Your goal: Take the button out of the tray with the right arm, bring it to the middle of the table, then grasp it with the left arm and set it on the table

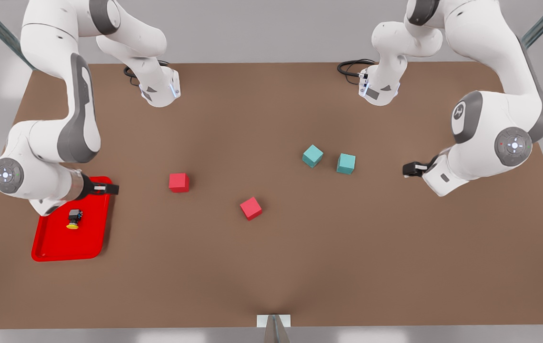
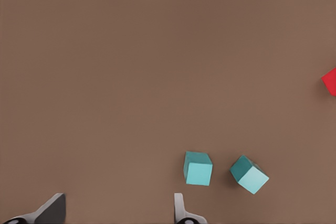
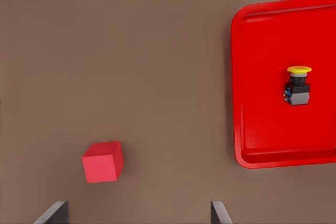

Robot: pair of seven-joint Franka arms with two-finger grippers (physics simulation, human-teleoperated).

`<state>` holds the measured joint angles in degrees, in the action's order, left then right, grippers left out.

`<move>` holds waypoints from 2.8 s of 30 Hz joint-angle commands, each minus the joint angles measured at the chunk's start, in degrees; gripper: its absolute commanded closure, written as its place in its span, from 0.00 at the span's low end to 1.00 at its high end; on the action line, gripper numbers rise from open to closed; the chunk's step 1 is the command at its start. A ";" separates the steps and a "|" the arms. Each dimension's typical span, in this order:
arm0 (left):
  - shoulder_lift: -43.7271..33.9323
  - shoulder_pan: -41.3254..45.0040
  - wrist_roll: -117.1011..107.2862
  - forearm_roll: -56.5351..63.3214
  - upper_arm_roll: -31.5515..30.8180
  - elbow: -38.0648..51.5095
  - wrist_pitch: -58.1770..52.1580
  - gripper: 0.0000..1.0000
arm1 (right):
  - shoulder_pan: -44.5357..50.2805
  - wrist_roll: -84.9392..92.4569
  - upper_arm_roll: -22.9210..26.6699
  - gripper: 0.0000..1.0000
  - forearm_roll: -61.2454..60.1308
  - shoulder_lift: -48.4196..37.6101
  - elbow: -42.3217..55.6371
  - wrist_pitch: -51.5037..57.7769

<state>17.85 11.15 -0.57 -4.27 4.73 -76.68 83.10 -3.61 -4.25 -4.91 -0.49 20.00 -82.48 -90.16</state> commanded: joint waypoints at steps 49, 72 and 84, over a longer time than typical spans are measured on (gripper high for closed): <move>7.02 -0.08 -1.18 0.31 -0.07 0.56 5.40 0.00 | -44.37 41.16 -21.73 0.00 24.75 21.92 -17.02 -42.90; 6.93 0.19 -1.09 0.49 -0.08 1.79 5.23 0.00 | -47.63 20.33 -24.89 0.00 24.75 22.10 -21.67 -45.02; 6.76 0.36 -1.09 0.49 -0.60 1.88 5.31 0.00 | -46.75 20.42 -24.63 0.00 24.92 23.50 -20.36 -46.25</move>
<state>24.67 11.52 -1.59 -3.82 4.14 -74.81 88.43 -50.39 20.40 -29.52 24.46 43.58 -102.87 -136.11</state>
